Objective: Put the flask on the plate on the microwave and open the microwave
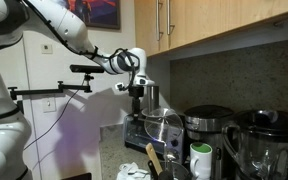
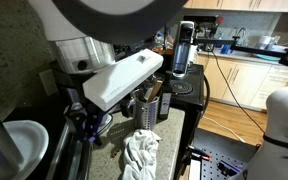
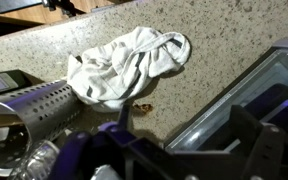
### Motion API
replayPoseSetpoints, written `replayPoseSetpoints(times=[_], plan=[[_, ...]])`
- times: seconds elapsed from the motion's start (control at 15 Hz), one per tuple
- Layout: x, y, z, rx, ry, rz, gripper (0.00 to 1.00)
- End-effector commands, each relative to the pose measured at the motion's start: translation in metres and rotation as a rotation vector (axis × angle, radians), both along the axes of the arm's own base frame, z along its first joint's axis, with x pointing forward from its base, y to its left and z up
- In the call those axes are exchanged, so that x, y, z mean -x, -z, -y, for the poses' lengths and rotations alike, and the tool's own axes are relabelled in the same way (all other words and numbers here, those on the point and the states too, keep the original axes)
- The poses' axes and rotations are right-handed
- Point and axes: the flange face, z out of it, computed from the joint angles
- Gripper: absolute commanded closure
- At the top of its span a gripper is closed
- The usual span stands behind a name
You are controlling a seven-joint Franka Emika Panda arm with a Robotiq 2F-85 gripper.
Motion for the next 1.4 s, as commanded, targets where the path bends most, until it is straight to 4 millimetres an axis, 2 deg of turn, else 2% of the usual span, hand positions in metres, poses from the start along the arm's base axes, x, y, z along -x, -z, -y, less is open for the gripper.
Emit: replayPoseSetpoints(times=[0.0, 0.53, 0.87, 1.07, 1.33], plan=[[0.000, 0.008, -0.004, -0.036, 0.005, 0.063, 0.00], [-0.015, 0.042, -0.026, -0.076, -0.041, 0.152, 0.00], [-0.013, 0.066, -0.024, -0.076, -0.036, 0.118, 0.00], [-0.011, 0.065, -0.017, -0.073, -0.002, 0.083, 0.00], [-0.004, 0.047, -0.007, -0.073, 0.040, 0.093, 0.00]])
